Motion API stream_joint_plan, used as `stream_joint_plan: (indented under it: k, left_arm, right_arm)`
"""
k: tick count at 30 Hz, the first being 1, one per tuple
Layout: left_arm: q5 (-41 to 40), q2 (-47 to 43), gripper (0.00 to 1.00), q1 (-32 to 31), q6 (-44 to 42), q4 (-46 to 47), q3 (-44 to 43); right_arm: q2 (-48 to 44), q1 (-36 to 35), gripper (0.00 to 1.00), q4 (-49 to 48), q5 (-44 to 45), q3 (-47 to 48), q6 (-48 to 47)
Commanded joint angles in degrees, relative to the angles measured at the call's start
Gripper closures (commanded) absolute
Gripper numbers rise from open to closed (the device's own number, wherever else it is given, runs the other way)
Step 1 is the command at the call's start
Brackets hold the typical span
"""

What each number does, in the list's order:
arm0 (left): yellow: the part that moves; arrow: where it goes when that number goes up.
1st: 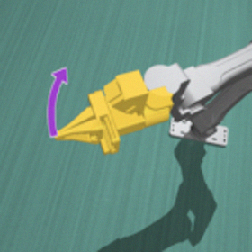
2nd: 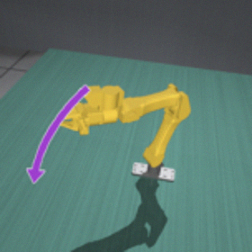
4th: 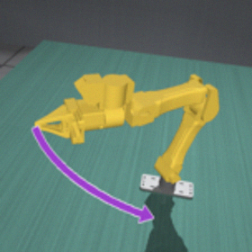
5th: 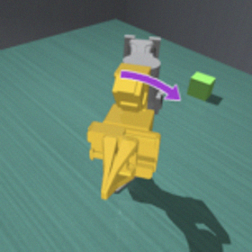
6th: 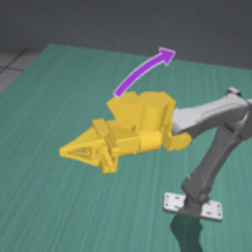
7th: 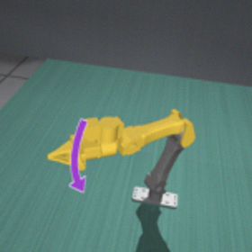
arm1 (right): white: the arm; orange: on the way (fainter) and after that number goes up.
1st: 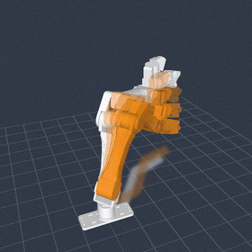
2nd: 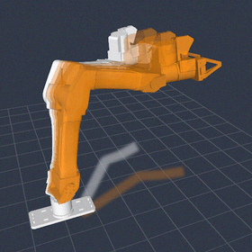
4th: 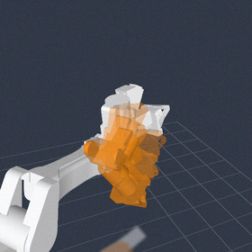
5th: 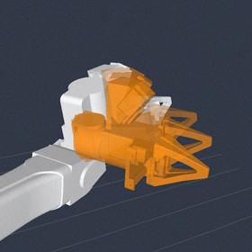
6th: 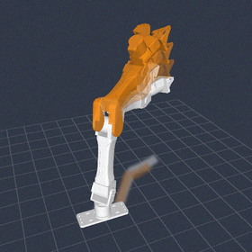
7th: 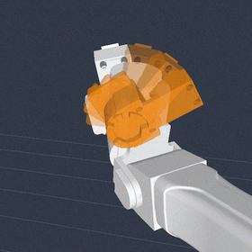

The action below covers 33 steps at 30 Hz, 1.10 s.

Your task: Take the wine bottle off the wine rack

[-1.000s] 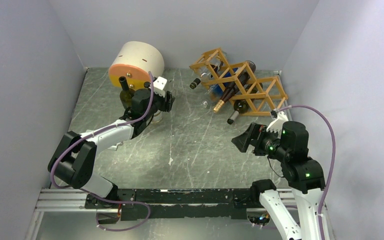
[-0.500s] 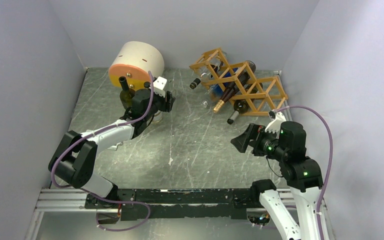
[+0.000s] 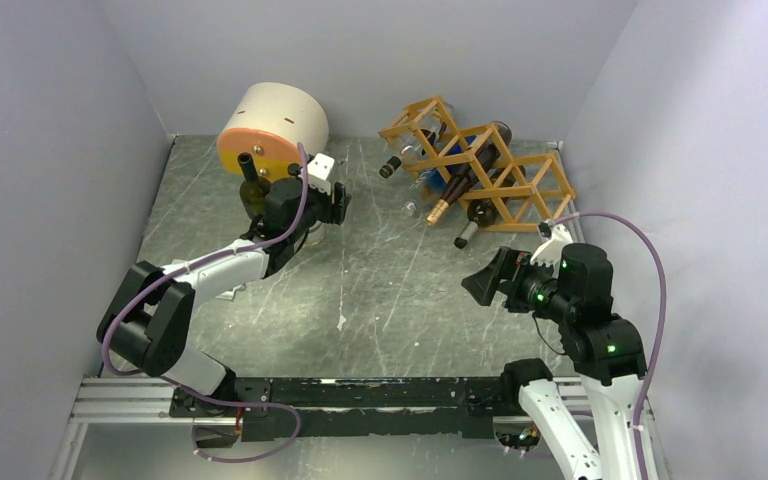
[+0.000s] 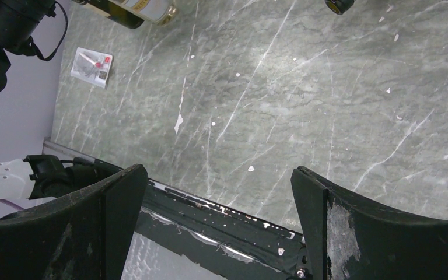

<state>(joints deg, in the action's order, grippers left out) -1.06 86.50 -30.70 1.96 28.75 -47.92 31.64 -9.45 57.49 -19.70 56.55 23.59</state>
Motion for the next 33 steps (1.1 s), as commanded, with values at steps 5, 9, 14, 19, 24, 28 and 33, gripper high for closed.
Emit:
stream_joint_plan:
  k: [5,9,14,19,24,28,33]
  left_arm:
    - [-1.56,-1.33,0.34,-0.67,0.24,5.50,-0.14]
    - [-1.79,-1.55,0.32,-0.76,0.15,5.78,0.16]
    - [-2.02,-1.90,0.30,-0.85,-0.10,5.46,-0.04]
    - [-2.63,-3.29,0.13,-1.09,-0.33,5.55,0.33]
    - [-2.35,-5.49,0.04,-1.53,-0.36,4.91,0.29]
    - [-2.24,-7.61,0.02,-1.94,-0.47,4.36,0.50]
    - [-2.16,-10.70,0.02,-2.50,-0.37,3.57,0.34]
  right_arm:
    - [0.08,-0.30,0.00,-0.37,0.20,0.51,0.14]
    - [0.00,-0.28,0.00,-0.37,0.21,0.57,0.35]
    - [0.04,-0.28,0.00,-0.20,0.28,0.53,0.23]
    - [0.35,-0.24,0.00,-0.19,0.24,0.57,0.02]
    - [1.09,-0.26,0.00,-0.59,0.27,0.56,-0.06]
    - [1.81,-0.30,0.00,-1.51,0.00,0.51,-0.02]
    - [3.19,-0.25,0.00,-3.08,0.39,0.56,0.23]
